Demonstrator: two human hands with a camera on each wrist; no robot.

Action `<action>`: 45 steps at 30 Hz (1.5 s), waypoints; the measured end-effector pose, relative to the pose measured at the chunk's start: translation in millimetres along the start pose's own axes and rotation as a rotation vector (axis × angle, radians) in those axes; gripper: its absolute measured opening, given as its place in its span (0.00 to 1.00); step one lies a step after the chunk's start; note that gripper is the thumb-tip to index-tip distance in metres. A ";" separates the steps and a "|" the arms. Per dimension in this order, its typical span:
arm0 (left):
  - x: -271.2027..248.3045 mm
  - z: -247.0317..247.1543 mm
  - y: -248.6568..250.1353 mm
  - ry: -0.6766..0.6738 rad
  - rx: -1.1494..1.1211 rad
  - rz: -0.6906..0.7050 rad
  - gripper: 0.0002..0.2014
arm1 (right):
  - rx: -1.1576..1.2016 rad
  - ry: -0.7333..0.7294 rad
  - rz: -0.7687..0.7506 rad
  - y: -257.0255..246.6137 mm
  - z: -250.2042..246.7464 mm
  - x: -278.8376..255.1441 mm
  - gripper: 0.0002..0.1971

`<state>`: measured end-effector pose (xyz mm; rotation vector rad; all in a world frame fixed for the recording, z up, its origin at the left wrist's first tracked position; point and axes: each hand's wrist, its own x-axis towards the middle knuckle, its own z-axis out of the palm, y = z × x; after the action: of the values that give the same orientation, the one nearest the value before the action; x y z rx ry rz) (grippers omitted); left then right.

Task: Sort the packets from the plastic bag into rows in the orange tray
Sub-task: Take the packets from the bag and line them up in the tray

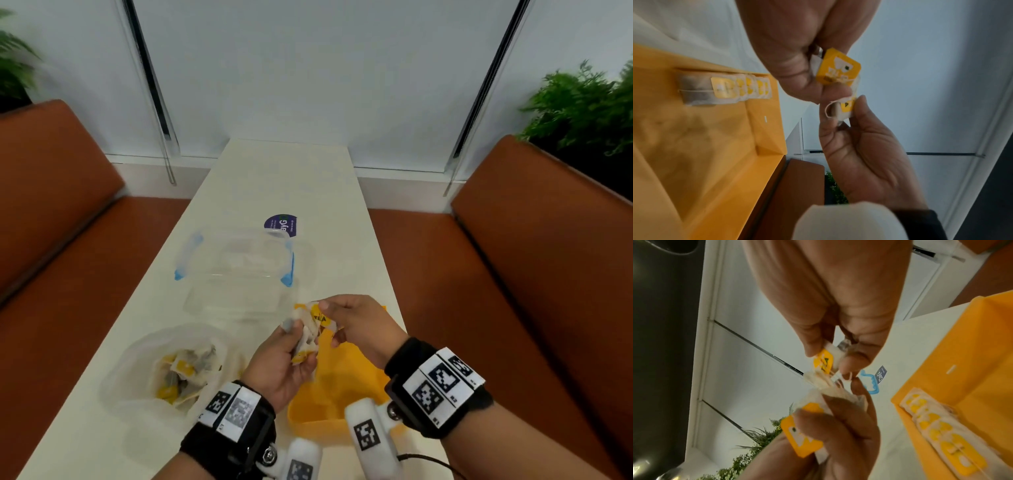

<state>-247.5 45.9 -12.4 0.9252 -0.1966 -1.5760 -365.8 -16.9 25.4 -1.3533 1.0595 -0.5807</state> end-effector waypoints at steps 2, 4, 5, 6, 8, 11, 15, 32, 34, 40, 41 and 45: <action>0.1 0.3 -4.7 0.004 -0.012 0.006 0.13 | 0.007 0.033 -0.005 5.0 -5.4 -0.3 0.13; 0.6 -2.1 -7.9 0.027 -0.014 0.014 0.12 | -0.034 0.056 -0.009 9.7 -11.4 0.0 0.13; 1.3 -5.3 -9.3 0.048 -0.001 0.022 0.11 | -0.073 0.059 -0.034 11.8 -15.3 0.6 0.13; 1.2 -8.0 -9.5 0.068 0.014 0.033 0.10 | -0.138 0.062 -0.073 12.5 -19.0 1.0 0.13; -0.9 -14.4 -7.2 0.108 0.032 0.064 0.10 | -0.343 0.048 -0.134 14.8 -26.4 3.7 0.12; -7.7 -25.6 0.1 0.158 0.043 0.112 0.10 | -0.648 -0.084 -0.042 23.0 -32.1 10.1 0.08; -15.4 -42.4 2.7 0.223 0.064 0.138 0.10 | -0.819 -0.308 0.157 33.3 -20.2 19.5 0.05; -33.0 -47.8 -9.6 0.202 -0.002 0.064 0.08 | -1.358 -0.452 0.259 57.3 33.3 79.1 0.16; -32.4 -45.6 -8.9 0.197 -0.014 0.057 0.08 | -1.386 -0.436 0.196 49.8 34.4 74.2 0.13; -23.6 -43.2 -3.7 0.175 -0.050 0.065 0.08 | -0.861 -0.183 -0.253 13.6 18.3 37.0 0.08; -21.9 -42.7 -3.3 0.172 -0.064 0.072 0.08 | -0.788 -0.212 -0.305 8.2 17.4 27.4 0.09; -14.7 -38.5 -4.6 0.125 -0.101 0.070 0.09 | -0.835 -0.393 -0.380 9.4 22.2 -4.1 0.15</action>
<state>-226.8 74.5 -34.3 0.9245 -0.0594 -1.4456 -350.7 -0.8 15.0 -2.3196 0.7304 -0.1003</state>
